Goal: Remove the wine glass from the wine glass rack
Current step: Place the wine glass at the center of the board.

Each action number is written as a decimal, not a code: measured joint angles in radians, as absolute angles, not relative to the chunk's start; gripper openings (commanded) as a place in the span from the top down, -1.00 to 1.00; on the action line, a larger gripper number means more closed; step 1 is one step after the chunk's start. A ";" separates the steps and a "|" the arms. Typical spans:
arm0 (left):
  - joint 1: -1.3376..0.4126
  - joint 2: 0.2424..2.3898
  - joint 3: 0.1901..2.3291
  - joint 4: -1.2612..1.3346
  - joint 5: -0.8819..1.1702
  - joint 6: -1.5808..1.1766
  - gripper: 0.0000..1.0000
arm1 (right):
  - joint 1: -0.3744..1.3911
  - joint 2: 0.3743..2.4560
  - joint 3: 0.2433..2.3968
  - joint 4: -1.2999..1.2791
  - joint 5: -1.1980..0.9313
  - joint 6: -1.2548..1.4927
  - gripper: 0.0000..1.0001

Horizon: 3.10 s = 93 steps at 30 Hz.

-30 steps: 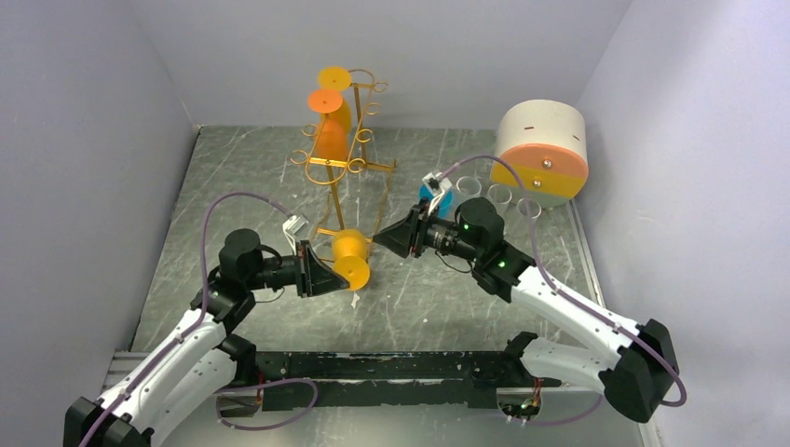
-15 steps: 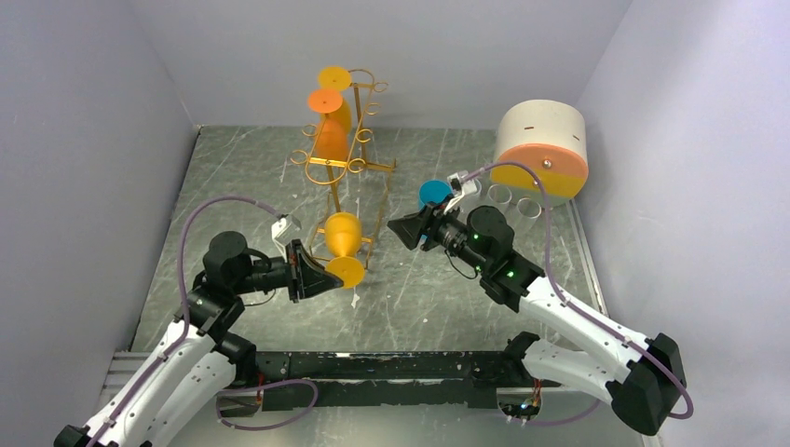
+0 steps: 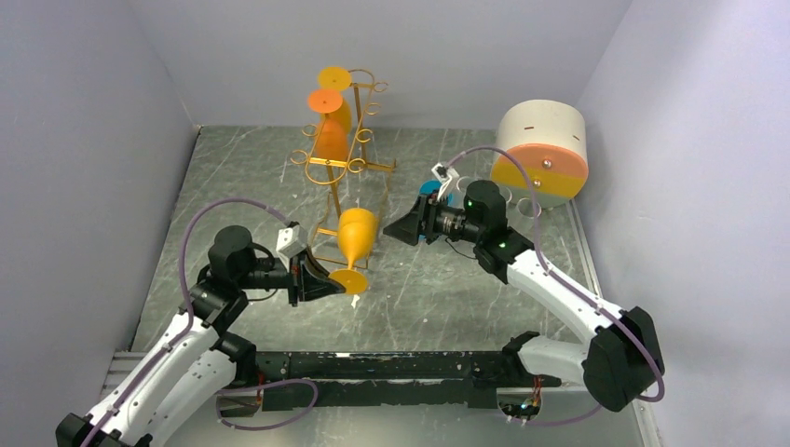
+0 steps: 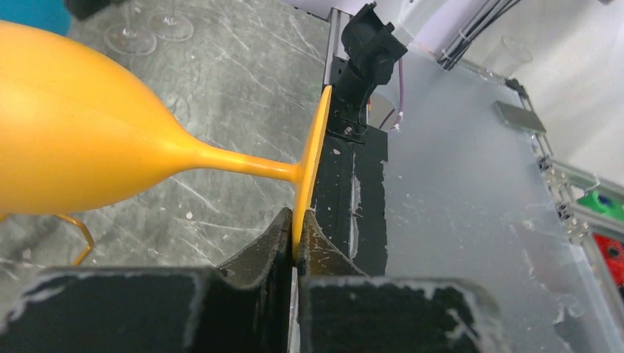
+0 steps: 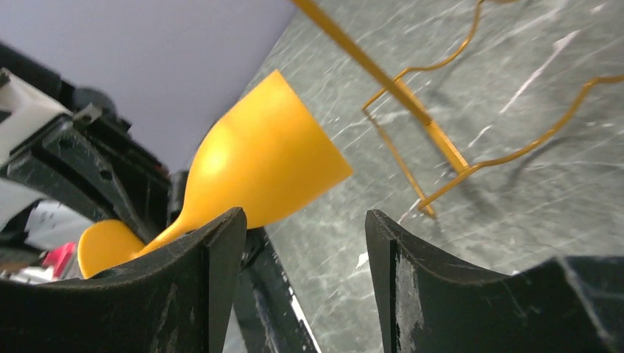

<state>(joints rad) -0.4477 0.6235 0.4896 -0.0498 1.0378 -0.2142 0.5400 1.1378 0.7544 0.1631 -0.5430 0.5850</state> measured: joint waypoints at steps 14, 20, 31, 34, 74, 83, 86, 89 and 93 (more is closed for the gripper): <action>-0.449 0.640 0.563 -0.227 1.189 0.206 0.86 | 0.538 1.177 0.799 0.150 -0.704 0.577 -0.43; -0.449 0.617 0.533 -0.248 1.224 0.250 0.86 | 0.538 1.200 0.887 0.137 -0.717 0.546 -0.19; -0.449 0.599 0.498 -0.256 1.230 0.248 0.86 | 0.600 1.392 1.020 0.047 -0.957 0.506 -0.14; -0.449 0.584 0.490 -0.267 1.227 0.252 0.86 | 0.612 1.389 1.032 0.024 -1.005 0.478 -0.08; -0.451 0.556 0.483 -0.353 1.019 0.327 0.81 | 0.607 1.285 0.965 0.071 -1.074 0.572 0.72; -0.447 0.554 0.482 -0.329 0.960 0.323 0.09 | 0.603 1.282 0.960 0.147 -1.122 0.684 1.00; -0.446 0.550 0.482 -0.326 0.936 0.313 -0.07 | 0.601 1.278 0.953 0.146 -1.092 0.684 1.00; -0.446 0.535 0.482 -0.326 0.912 0.306 -0.20 | 0.602 1.262 0.952 0.097 -1.036 0.653 1.00; -0.445 0.502 0.482 -0.317 0.897 0.298 -0.50 | 0.602 1.224 0.947 0.032 -0.967 0.610 1.00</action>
<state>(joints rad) -0.4450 0.5018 0.4824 -0.3172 0.8974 0.2981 0.6022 1.2236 0.9466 0.0319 -0.9668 0.6098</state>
